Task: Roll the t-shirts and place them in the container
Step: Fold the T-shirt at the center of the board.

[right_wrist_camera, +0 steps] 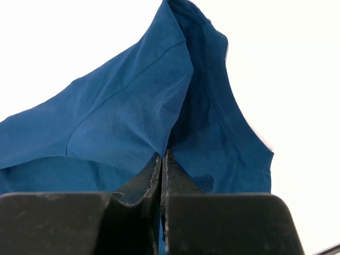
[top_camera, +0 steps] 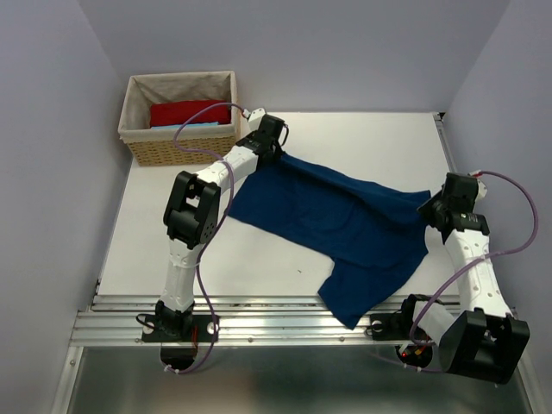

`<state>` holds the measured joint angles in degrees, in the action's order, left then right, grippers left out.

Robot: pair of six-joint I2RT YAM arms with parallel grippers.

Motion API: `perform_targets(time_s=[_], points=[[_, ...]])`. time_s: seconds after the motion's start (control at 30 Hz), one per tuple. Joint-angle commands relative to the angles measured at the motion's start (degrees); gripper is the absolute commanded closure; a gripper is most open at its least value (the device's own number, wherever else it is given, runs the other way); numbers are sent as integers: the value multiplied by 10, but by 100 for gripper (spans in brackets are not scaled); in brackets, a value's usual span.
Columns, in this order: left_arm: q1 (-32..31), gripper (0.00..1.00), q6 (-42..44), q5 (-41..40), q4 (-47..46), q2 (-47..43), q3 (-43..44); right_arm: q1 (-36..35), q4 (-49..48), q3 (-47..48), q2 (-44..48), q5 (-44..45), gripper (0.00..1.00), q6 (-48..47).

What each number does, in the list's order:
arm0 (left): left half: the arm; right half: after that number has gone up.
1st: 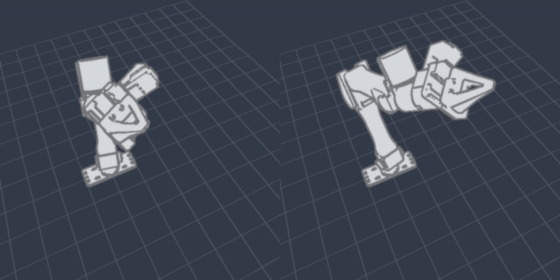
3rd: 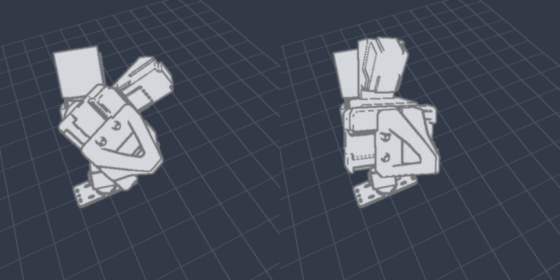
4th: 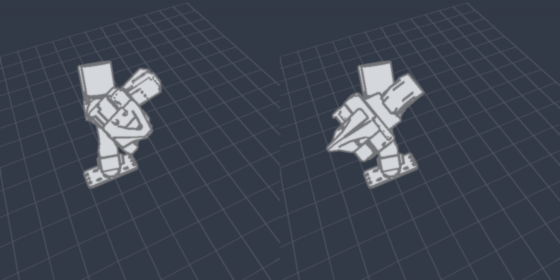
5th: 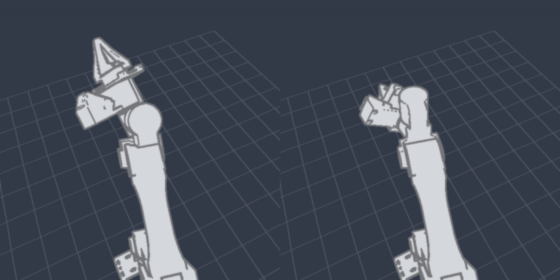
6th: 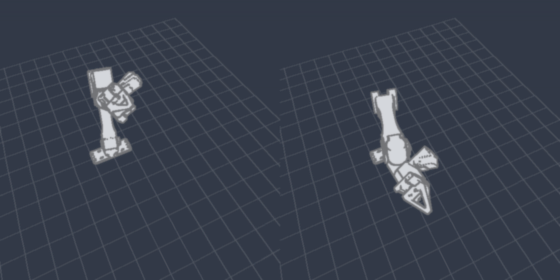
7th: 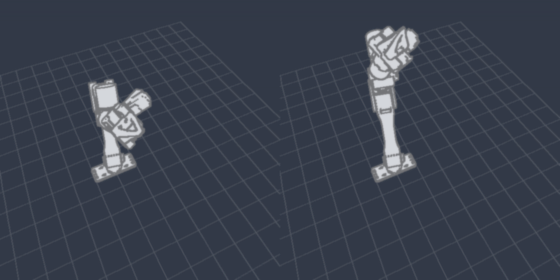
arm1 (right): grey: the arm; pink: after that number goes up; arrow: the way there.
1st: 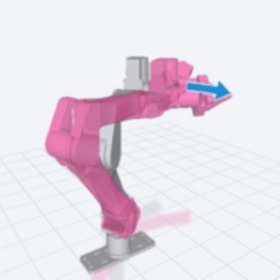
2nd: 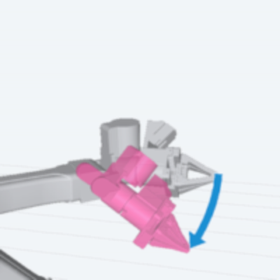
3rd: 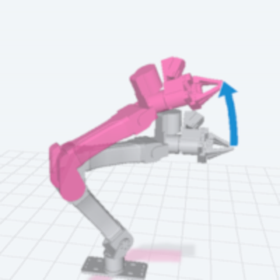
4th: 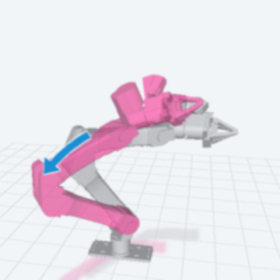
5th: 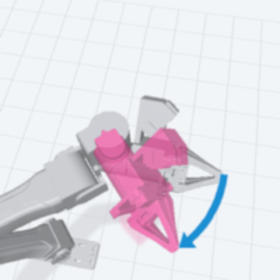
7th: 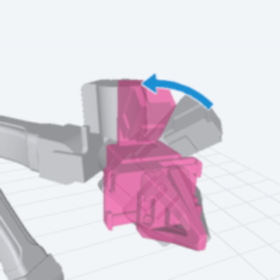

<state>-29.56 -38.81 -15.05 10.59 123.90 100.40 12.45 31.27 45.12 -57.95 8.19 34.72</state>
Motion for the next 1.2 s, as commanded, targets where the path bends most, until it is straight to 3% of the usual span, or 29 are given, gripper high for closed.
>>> perform_targets(time_s=[0.0,0.2,0.9,0.97,1.03,1.17], points=[[-3,100,18,-17,2,-40,16,6,19,49,19,29,99,-5],[-3,100,20,-18,9,-45,3,6,45,74,28,35,99,-14],[-3,100,22,-17,-5,-103,-132,6,107,29,72,29,99,-19],[-3,100,29,-4,2,-91,-127,6,113,33,73,36,91,-15],[-3,93,31,6,7,-88,-128,6,119,34,74,42,89,-12],[-5,77,39,15,18,-100,-129,6,127,42,76,49,49,-11]])
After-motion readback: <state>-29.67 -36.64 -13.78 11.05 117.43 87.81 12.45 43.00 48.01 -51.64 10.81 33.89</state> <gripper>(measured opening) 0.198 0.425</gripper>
